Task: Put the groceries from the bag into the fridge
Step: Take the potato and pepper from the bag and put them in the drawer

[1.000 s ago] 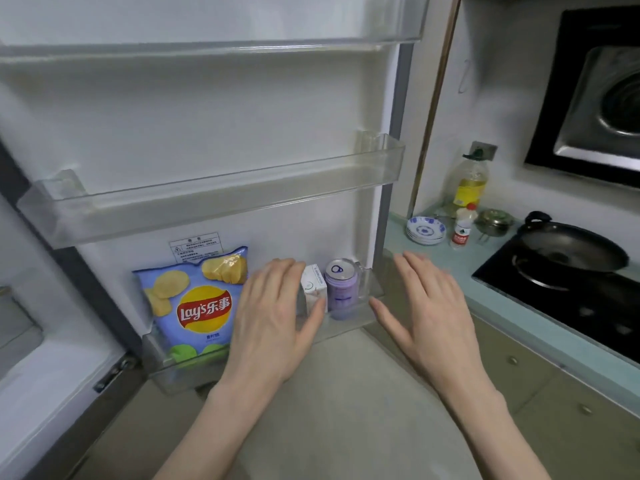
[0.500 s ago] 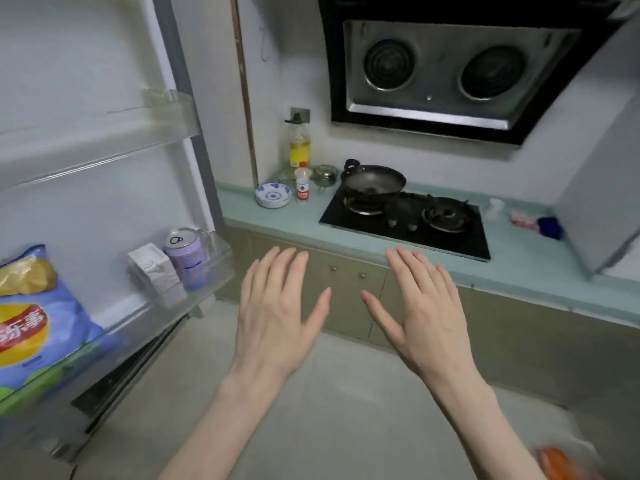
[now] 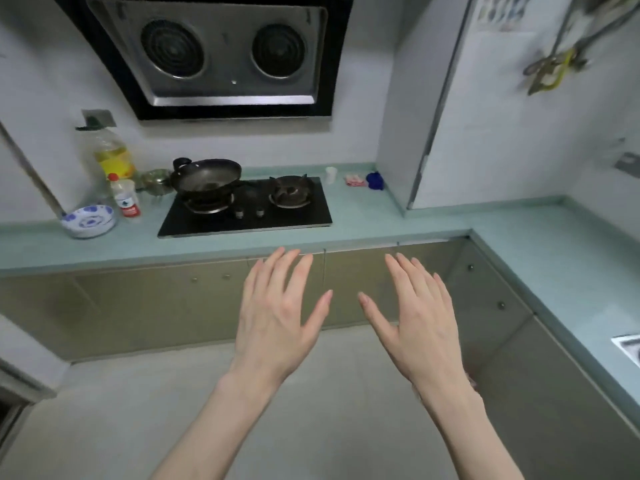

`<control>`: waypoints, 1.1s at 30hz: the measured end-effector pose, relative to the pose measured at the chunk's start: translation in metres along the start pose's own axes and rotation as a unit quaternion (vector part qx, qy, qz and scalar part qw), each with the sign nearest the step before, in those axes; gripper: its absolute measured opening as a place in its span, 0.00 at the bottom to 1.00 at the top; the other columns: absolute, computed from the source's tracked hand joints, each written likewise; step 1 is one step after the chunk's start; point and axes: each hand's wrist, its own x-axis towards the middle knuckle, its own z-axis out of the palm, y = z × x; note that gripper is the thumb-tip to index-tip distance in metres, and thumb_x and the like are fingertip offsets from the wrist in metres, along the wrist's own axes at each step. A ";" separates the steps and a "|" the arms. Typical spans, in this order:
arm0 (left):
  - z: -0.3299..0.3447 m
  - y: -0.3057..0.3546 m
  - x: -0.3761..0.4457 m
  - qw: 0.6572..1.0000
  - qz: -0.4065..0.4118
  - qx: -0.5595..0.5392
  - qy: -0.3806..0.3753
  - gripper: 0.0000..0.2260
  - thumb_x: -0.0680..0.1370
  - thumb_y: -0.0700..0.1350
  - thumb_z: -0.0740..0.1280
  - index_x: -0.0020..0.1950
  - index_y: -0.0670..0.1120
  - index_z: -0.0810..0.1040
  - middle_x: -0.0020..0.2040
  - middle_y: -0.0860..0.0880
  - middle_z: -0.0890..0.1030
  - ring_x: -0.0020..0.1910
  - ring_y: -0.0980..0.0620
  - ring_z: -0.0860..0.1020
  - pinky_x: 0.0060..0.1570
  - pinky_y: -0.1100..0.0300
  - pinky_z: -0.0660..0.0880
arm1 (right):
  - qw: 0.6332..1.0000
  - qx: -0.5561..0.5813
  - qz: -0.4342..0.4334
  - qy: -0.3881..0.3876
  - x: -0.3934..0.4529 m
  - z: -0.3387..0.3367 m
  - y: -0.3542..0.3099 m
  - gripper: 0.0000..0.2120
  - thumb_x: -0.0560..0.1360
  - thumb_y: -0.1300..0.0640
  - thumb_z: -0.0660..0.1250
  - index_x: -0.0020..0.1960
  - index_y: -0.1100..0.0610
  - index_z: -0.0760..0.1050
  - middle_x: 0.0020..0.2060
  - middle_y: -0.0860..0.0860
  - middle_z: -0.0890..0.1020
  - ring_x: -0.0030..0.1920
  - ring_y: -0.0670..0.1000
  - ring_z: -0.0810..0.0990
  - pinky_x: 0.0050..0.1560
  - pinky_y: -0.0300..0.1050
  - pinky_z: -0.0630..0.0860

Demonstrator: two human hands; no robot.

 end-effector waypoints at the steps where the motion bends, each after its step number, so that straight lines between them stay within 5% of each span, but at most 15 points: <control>1: 0.012 0.016 0.005 1.000 0.010 -0.007 -0.007 0.25 0.82 0.58 0.62 0.73 0.43 0.74 0.71 0.44 0.76 0.75 0.44 0.70 0.72 0.42 0.67 | 1.000 -0.001 0.016 0.003 -0.002 -0.003 0.019 0.35 0.81 0.32 0.54 0.79 0.54 0.66 0.78 0.51 0.70 0.80 0.53 0.65 0.81 0.54 0.59; 16: 0.160 0.199 0.068 0.986 0.128 -0.079 -0.064 0.25 0.82 0.57 0.64 0.73 0.43 0.74 0.72 0.45 0.75 0.76 0.45 0.69 0.74 0.43 0.66 | 0.986 -0.042 0.147 0.068 -0.029 -0.030 0.240 0.30 0.81 0.38 0.61 0.77 0.55 0.70 0.76 0.51 0.73 0.78 0.54 0.68 0.79 0.57 0.63; 33: 0.313 0.228 0.146 0.957 0.212 -0.132 -0.146 0.22 0.82 0.55 0.63 0.71 0.42 0.76 0.70 0.45 0.77 0.75 0.45 0.70 0.76 0.46 0.64 | 0.954 -0.128 0.270 0.010 0.014 0.032 0.345 0.32 0.81 0.37 0.61 0.78 0.55 0.69 0.78 0.54 0.70 0.79 0.55 0.67 0.80 0.56 0.60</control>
